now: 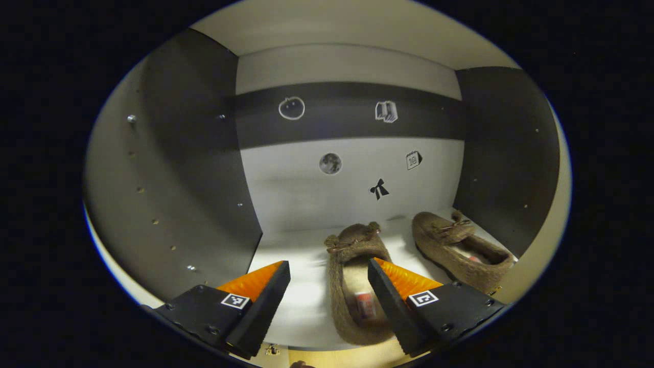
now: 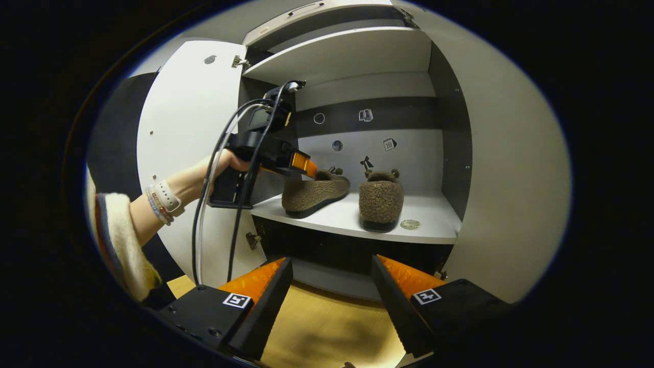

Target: Grab one shoe with the right hand and put it into the shoe cabinet, grab the other shoe with the left hand and put it into the shoe cabinet; then close the right door with the right hand and the left door with the left hand.

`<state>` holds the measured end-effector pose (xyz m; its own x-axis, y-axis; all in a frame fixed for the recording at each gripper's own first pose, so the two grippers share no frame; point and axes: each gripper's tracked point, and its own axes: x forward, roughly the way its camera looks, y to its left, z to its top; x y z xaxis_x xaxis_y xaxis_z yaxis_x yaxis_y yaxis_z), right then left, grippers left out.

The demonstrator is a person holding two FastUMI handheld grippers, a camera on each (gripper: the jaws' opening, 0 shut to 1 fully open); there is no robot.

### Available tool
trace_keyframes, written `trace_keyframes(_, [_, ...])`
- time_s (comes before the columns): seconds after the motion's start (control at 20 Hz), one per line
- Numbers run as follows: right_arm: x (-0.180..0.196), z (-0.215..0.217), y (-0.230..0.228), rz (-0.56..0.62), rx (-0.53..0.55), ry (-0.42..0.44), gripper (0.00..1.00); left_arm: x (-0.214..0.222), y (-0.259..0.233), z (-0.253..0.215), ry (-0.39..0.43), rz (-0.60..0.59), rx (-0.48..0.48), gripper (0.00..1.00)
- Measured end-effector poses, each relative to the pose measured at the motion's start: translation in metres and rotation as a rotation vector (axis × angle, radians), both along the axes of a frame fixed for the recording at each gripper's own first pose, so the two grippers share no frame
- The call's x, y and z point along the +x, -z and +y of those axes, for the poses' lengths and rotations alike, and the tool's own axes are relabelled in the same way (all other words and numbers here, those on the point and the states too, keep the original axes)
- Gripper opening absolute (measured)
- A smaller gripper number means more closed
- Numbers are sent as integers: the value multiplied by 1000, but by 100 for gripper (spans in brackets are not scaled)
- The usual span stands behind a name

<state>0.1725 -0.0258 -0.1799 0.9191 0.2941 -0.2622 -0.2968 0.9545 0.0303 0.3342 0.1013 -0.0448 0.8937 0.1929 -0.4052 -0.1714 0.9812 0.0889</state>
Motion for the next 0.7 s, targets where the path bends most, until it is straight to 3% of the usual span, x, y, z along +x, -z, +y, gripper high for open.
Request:
trace_keyframes(0.25, [-49,10,-28,-59,-17,70,99,-99,-53,-54,104,-160,-47,94])
trace_keyframes(0.4, [-80,5,-62,-140,-45,120,99,-163,-81,-79,179,-234,-91,97])
trace_keyframes(0.45, [-91,1,-75,-172,-60,139,94,-187,-89,-86,206,-259,-112,100])
trace_keyframes(0.5, [-103,-4,-86,-201,-77,161,98,-208,-97,-92,238,-273,-127,100])
trace_keyframes(0.7, [-143,-34,-127,-267,-85,245,95,-288,-111,-100,318,-300,-112,96])
